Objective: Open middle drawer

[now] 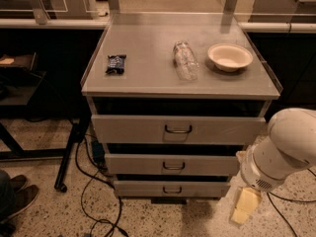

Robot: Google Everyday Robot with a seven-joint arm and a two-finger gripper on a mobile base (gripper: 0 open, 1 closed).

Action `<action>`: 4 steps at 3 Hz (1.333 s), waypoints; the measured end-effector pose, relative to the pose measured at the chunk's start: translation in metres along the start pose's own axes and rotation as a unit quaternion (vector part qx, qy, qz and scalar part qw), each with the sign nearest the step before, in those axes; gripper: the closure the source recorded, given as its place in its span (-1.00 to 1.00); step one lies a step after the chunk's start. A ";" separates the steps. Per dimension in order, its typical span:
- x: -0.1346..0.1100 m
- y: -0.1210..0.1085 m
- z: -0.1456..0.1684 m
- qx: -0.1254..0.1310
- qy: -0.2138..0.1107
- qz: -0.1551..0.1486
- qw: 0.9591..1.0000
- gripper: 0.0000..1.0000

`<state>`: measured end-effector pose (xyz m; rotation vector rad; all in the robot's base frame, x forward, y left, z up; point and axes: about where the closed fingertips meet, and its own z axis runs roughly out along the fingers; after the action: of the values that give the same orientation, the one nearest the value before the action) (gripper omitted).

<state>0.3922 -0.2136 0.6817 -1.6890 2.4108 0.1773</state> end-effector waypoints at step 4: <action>-0.002 -0.018 0.097 -0.015 -0.047 0.007 0.999 -1.00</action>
Offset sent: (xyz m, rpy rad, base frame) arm 0.0403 0.0169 -0.1252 0.1016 0.0115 -0.0618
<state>0.4181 -0.1974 0.5880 -1.6380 2.3645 0.2895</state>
